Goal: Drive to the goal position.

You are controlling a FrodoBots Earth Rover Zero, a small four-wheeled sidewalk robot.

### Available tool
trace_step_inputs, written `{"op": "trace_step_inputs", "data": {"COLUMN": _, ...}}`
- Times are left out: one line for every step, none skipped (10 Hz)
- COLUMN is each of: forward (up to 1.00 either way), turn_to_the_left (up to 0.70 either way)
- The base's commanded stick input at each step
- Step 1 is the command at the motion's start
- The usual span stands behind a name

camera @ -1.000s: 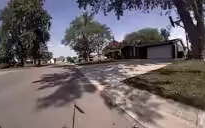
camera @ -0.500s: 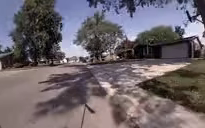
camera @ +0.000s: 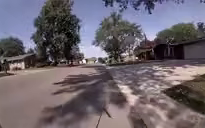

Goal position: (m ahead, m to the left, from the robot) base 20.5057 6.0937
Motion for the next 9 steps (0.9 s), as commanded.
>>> {"op": "trace_step_inputs", "data": {"forward": 0.59, "turn_to_the_left": 0.55}}
{"op": "trace_step_inputs", "data": {"forward": 0.59, "turn_to_the_left": 0.33}}
{"op": "trace_step_inputs", "data": {"forward": 0.59, "turn_to_the_left": 0.05}}
{"op": "trace_step_inputs", "data": {"forward": 0.59, "turn_to_the_left": 0.05}}
{"op": "trace_step_inputs", "data": {"forward": 0.59, "turn_to_the_left": 0.05}}
{"op": "trace_step_inputs", "data": {"forward": 0.60, "turn_to_the_left": 0.05}}
{"op": "trace_step_inputs", "data": {"forward": 0.62, "turn_to_the_left": 0.03}}
{"op": "trace_step_inputs", "data": {"forward": 0.64, "turn_to_the_left": 0.03}}
{"op": "trace_step_inputs", "data": {"forward": 0.66, "turn_to_the_left": 0.03}}
